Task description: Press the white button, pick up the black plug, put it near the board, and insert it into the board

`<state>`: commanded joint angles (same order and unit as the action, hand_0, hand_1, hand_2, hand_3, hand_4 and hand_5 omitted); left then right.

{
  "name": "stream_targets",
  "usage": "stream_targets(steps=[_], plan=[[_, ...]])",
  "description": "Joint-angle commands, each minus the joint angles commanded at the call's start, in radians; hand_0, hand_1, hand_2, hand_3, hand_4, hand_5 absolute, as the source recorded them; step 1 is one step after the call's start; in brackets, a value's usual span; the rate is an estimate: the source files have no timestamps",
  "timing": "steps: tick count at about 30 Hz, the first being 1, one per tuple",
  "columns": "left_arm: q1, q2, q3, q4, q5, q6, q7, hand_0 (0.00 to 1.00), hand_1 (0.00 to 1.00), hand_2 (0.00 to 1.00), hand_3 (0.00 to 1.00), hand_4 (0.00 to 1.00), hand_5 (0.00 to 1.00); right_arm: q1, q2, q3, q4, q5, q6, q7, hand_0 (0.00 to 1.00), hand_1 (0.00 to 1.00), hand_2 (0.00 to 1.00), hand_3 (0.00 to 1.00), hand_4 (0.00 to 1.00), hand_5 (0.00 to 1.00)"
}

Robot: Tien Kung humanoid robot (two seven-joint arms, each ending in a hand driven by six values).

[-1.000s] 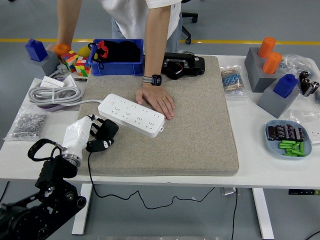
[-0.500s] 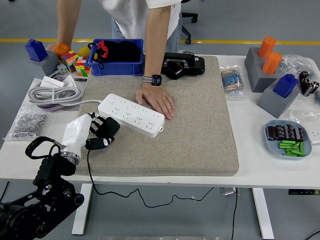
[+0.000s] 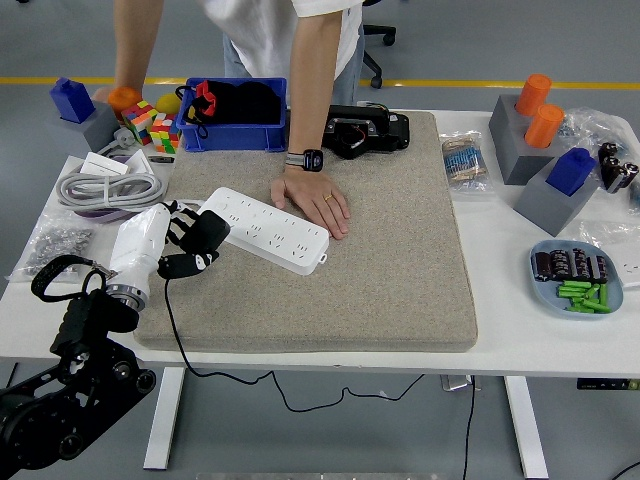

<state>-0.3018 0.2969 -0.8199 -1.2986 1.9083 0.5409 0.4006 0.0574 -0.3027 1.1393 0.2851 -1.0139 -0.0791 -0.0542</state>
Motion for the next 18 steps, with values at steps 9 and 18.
stream_targets(steps=[9,18], plan=[[-0.061,-0.012,0.032,0.016,-0.059,-0.004,-0.007,0.387,0.39,0.378,0.556,0.696,0.002,0.0,-0.001,-0.001,-0.001,0.002,0.001,-0.001,0.605,0.581,0.573,0.581,0.647,0.38],[-0.118,-0.047,0.062,0.062,-0.086,-0.009,-0.003,0.381,0.387,0.377,0.556,0.706,0.002,0.002,-0.002,-0.005,0.0,0.004,0.001,-0.001,0.605,0.581,0.573,0.581,0.647,0.377]])
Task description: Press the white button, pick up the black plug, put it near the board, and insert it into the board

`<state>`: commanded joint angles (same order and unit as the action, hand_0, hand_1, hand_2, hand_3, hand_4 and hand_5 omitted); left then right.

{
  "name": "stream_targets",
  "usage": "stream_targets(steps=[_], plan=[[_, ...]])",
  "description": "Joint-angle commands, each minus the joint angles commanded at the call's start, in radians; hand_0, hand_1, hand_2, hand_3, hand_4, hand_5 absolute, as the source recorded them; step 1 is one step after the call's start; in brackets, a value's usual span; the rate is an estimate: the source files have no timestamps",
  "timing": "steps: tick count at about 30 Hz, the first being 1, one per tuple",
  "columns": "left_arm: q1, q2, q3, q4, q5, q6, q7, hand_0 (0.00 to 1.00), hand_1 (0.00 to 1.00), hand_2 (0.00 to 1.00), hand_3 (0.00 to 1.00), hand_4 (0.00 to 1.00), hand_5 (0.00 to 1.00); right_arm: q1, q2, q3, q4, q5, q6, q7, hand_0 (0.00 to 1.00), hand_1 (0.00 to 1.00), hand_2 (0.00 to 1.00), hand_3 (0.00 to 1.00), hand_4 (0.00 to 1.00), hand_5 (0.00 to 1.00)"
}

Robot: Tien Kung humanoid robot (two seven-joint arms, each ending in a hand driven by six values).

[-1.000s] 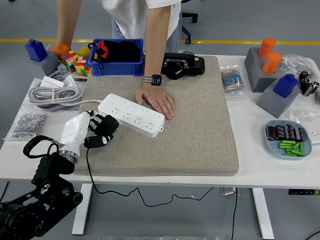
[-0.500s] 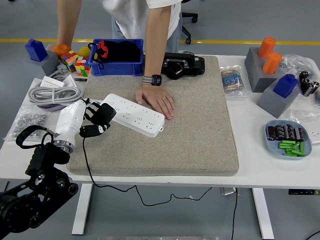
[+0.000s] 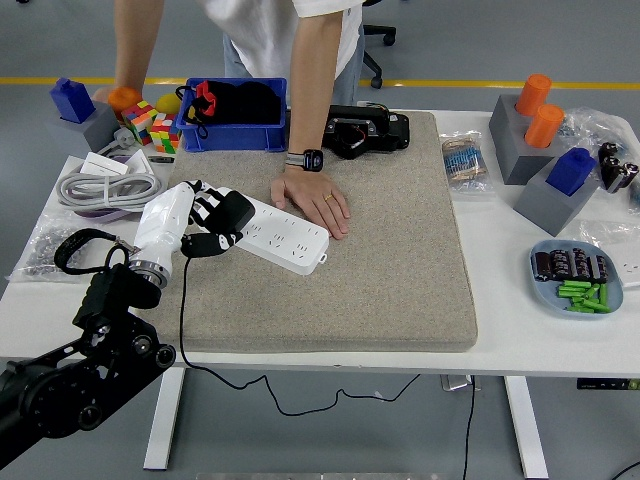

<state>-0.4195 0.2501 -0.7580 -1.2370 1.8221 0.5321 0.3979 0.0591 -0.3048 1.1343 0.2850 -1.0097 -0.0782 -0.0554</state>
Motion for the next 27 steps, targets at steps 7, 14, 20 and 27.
stream_targets(steps=[7,14,20,27], plan=[[-0.018,-0.021,0.002,0.044,-0.002,0.003,0.001,0.378,0.383,0.378,0.556,0.707,0.002,-0.002,-0.001,-0.004,-0.001,0.001,0.0,-0.001,0.604,0.581,0.572,0.581,0.643,0.373],[-0.034,-0.042,0.006,0.092,-0.002,0.004,0.002,0.376,0.384,0.378,0.557,0.709,0.002,0.002,-0.001,-0.002,0.001,0.002,0.0,0.0,0.605,0.579,0.572,0.582,0.643,0.37],[-0.039,-0.051,0.005,0.116,0.001,0.005,0.006,0.375,0.384,0.378,0.557,0.711,0.002,0.0,-0.001,-0.004,-0.001,0.002,0.0,0.0,0.604,0.579,0.571,0.582,0.641,0.366],[-0.04,-0.057,0.001,0.131,0.004,0.008,0.007,0.375,0.384,0.38,0.557,0.711,0.002,0.0,-0.002,-0.007,0.0,0.003,-0.001,0.001,0.604,0.578,0.57,0.582,0.64,0.363]])
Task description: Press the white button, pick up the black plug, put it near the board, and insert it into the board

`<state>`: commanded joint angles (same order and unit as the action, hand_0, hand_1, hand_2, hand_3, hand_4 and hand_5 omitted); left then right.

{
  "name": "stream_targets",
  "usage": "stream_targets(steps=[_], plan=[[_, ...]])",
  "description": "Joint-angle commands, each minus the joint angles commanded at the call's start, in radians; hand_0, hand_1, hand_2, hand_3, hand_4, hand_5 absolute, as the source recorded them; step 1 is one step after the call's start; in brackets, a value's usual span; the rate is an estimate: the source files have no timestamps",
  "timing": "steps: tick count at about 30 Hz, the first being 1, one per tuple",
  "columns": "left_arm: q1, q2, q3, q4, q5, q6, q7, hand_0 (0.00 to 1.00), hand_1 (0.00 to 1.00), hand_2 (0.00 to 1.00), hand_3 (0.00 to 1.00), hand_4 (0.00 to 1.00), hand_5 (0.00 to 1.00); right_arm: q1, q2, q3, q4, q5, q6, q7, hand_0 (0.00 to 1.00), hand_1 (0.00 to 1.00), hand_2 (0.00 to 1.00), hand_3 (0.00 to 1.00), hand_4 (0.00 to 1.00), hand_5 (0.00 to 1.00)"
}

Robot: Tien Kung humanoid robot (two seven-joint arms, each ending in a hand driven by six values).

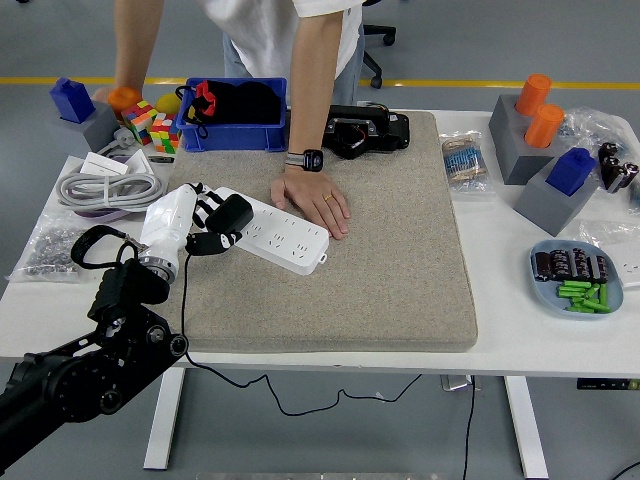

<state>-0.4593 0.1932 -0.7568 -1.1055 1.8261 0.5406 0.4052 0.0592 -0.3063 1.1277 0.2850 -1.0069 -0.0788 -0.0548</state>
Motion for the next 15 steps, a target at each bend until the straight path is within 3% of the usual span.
stream_targets(steps=[15], plan=[[-0.002,-0.01,-0.007,0.033,0.001,0.012,0.003,0.368,0.382,0.378,0.557,0.717,0.002,0.0,0.0,-0.005,-0.001,0.002,0.0,0.0,0.604,0.577,0.57,0.582,0.639,0.362]])
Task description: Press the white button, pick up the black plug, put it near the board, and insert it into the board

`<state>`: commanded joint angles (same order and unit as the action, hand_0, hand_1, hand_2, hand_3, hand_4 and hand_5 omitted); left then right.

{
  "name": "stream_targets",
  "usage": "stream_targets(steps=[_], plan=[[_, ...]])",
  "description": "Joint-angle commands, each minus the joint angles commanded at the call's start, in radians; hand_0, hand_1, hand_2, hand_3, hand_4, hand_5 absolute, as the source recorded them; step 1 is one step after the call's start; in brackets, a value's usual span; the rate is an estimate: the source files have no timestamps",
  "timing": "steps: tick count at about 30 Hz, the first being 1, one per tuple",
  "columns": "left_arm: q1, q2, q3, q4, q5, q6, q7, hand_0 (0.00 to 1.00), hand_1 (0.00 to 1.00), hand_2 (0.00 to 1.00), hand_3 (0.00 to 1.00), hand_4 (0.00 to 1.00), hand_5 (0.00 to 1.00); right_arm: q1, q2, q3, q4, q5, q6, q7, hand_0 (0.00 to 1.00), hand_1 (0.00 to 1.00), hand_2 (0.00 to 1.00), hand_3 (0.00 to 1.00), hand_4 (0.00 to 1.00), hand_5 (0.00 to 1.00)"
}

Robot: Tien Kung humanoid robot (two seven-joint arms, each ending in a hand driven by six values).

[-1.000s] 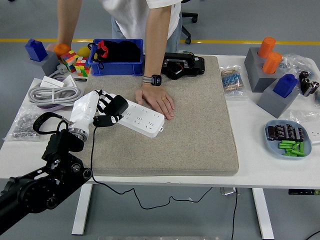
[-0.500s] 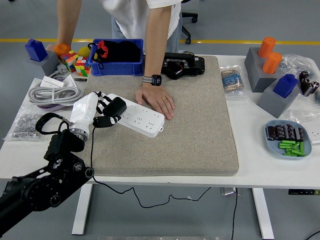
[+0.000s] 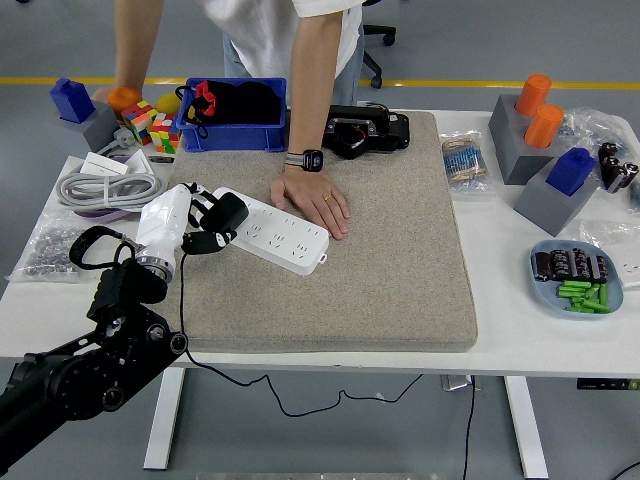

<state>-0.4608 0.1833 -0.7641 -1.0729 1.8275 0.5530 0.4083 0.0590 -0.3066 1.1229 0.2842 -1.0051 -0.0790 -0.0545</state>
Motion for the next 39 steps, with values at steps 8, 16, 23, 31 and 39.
stream_targets(steps=[8,16,23,31,39], plan=[[0.001,-0.004,0.001,0.012,0.003,0.007,0.006,0.366,0.382,0.379,0.557,0.717,0.002,-0.001,0.001,-0.001,0.0,0.0,0.0,0.0,0.604,0.577,0.57,0.582,0.639,0.362],[0.004,-0.005,-0.008,0.019,0.022,0.014,0.022,0.351,0.38,0.379,0.557,0.72,0.002,-0.003,0.0,-0.002,0.0,-0.001,0.0,0.0,0.604,0.577,0.57,0.582,0.639,0.361],[0.004,-0.005,-0.005,0.019,0.029,0.01,0.035,0.343,0.378,0.378,0.557,0.72,0.002,-0.002,0.002,0.002,0.0,-0.001,0.0,0.0,0.604,0.577,0.57,0.582,0.639,0.361],[0.006,-0.005,-0.002,0.006,0.035,-0.003,0.06,0.337,0.377,0.378,0.557,0.72,0.002,-0.003,0.002,0.003,-0.001,-0.002,0.0,0.0,0.603,0.577,0.57,0.582,0.639,0.361],[0.007,-0.005,-0.01,-0.007,0.029,-0.015,0.077,0.335,0.374,0.376,0.559,0.742,0.002,-0.004,0.002,0.002,-0.001,-0.002,0.0,0.001,0.604,0.577,0.57,0.582,0.639,0.361]])
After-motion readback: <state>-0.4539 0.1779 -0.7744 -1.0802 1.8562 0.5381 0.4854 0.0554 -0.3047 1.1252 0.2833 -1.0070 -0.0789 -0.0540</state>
